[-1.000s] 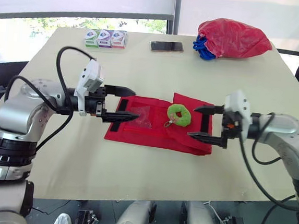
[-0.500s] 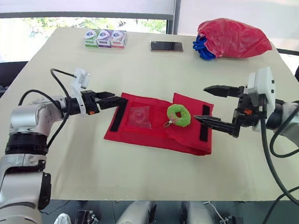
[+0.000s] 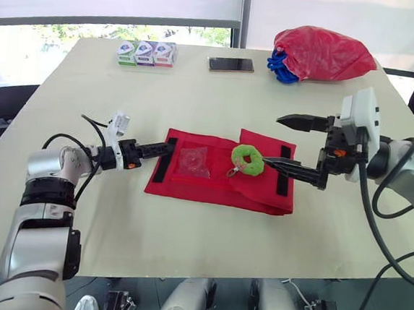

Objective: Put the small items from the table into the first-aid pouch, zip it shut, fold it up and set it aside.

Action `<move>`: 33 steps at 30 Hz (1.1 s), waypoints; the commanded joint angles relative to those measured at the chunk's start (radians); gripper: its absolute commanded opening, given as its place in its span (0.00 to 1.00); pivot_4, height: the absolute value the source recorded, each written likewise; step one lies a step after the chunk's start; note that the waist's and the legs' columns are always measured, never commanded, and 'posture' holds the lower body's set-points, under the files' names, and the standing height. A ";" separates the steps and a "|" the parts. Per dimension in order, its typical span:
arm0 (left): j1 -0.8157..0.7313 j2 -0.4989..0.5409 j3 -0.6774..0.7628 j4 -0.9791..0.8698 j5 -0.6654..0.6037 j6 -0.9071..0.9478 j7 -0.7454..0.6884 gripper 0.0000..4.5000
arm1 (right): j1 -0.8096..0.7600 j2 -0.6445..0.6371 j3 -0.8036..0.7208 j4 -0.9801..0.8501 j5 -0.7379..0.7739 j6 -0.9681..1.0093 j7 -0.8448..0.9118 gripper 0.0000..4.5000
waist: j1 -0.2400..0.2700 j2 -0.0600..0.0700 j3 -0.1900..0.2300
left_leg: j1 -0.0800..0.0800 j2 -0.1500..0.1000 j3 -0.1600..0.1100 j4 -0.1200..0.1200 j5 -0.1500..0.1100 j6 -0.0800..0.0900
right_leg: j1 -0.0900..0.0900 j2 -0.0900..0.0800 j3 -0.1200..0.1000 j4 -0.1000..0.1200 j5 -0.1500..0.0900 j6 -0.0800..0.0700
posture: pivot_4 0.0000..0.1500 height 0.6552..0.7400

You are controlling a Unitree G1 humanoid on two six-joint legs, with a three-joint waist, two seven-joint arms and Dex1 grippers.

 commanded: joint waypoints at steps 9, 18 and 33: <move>0.069 0.062 -0.007 -0.086 -0.077 0.193 -0.126 1.00 | 0.005 -0.014 -0.024 -0.017 0.009 -0.021 0.011 0.99 | 0.000 0.000 0.000 | 0.000 0.000 0.000 0.000 0.000 0.000 | 0.000 0.000 0.000 0.000 0.000 0.000 | 1.00 1.00; 0.119 0.096 0.016 -0.142 -0.120 0.203 -0.161 0.43 | -0.001 -0.008 -0.007 -0.012 0.003 -0.023 0.020 1.00 | 0.001 0.000 0.000 | 0.000 0.000 0.000 0.000 0.000 0.000 | -0.001 0.000 0.000 0.000 0.000 0.000 | 1.00 1.00; 0.134 0.128 0.029 -0.166 -0.148 0.205 -0.178 0.01 | -0.027 0.062 0.120 0.108 -0.202 -0.157 0.016 1.00 | 0.000 0.000 0.000 | 0.000 0.000 0.000 0.000 0.000 0.000 | -0.001 0.001 0.000 0.000 0.000 0.000 | 1.00 1.00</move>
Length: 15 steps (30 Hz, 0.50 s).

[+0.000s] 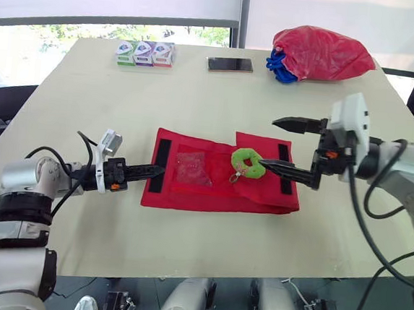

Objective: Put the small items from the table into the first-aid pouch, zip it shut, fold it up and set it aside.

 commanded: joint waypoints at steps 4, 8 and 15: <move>-0.003 0.045 0.025 -0.045 -0.022 -0.017 -0.036 0.00 | -0.039 0.038 0.164 0.177 -0.230 -0.190 0.063 0.81 | -0.002 0.000 0.000 | 0.000 0.000 0.000 0.000 0.000 0.000 | 0.000 0.001 0.000 0.000 0.000 0.000 | 1.00 1.00; -0.020 0.049 0.033 -0.049 -0.029 -0.013 -0.032 0.00 | -0.069 0.116 0.236 0.275 -0.296 -0.242 0.090 0.33 | -0.006 0.000 0.000 | 0.000 0.000 0.000 0.000 0.000 0.000 | -0.001 0.002 0.000 0.000 0.000 0.000 | 1.00 1.00; -0.014 0.057 0.068 -0.123 -0.089 0.007 -0.060 0.00 | -0.083 0.168 0.360 0.466 -0.478 -0.313 0.112 0.01 | -0.002 -0.001 0.000 | 0.000 0.000 0.000 0.000 0.001 -0.001 | -0.001 0.003 0.000 0.001 0.000 0.000 | 1.00 1.00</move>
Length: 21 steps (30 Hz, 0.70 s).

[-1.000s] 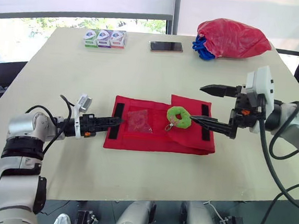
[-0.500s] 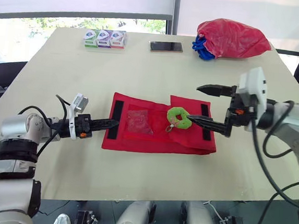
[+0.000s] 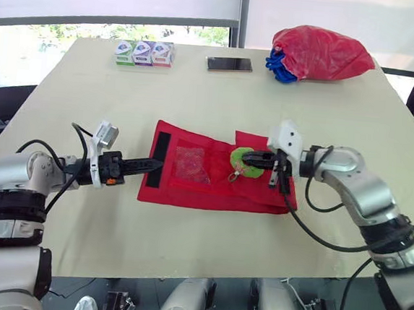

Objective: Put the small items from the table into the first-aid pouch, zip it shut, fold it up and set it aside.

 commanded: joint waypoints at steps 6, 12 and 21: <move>-0.128 -0.010 0.143 -0.207 -0.210 0.090 0.011 0.00 | 0.015 0.030 0.082 0.136 -0.159 -0.065 0.022 0.01 | -0.003 -0.001 -0.001 | 0.000 0.001 0.000 0.000 0.000 -0.001 | 0.000 0.000 0.000 0.000 0.000 0.000 | 1.00 1.00; -0.252 -0.096 0.176 -0.279 -0.336 0.166 0.100 0.00 | 0.021 0.065 0.085 0.175 -0.196 -0.092 0.032 0.01 | -0.031 -0.001 -0.001 | 0.001 0.002 -0.001 -0.001 0.001 -0.002 | 0.000 -0.001 0.000 0.001 0.000 0.000 | 1.00 1.00; -0.288 -0.236 0.056 -0.284 -0.281 0.074 0.130 0.00 | 0.011 0.119 0.059 0.239 -0.222 -0.140 0.018 0.01 | -0.035 -0.002 -0.001 | 0.002 0.002 -0.003 -0.001 0.001 -0.003 | 0.000 -0.001 -0.001 0.001 0.001 -0.001 | 1.00 1.00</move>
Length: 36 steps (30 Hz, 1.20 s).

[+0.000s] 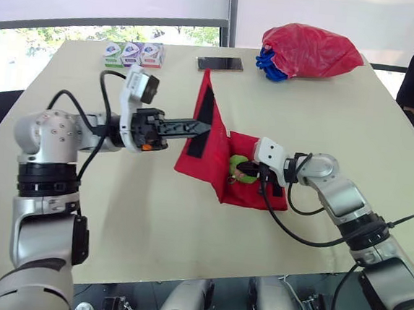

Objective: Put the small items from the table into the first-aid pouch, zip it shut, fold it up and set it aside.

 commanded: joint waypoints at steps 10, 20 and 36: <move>-0.052 -0.197 -0.159 0.137 0.154 -0.283 -0.053 0.00 | 0.086 0.101 -0.205 -0.077 0.124 -0.029 -0.071 0.01 | 0.009 0.000 0.000 | -0.001 -0.001 0.000 0.002 0.000 0.000 | 0.001 -0.001 -0.001 -0.001 0.001 -0.001 | 1.00 1.00; -0.078 -0.236 -0.214 0.222 0.210 -0.337 -0.106 0.00 | 0.262 -0.093 -0.411 -0.442 0.303 0.160 -0.045 0.01 | 0.030 0.000 0.000 | -0.002 -0.002 -0.002 0.002 0.000 0.000 | 0.000 0.001 -0.003 -0.002 0.001 -0.001 | 1.00 1.00; -0.154 -0.471 -0.348 0.511 0.424 -0.471 -0.104 0.00 | 0.716 -0.309 -0.886 -0.569 0.570 0.112 0.113 0.60 | 0.063 0.001 0.000 | -0.002 -0.003 -0.002 0.005 0.000 0.001 | 0.004 -0.003 -0.003 -0.001 0.001 0.000 | 1.00 1.00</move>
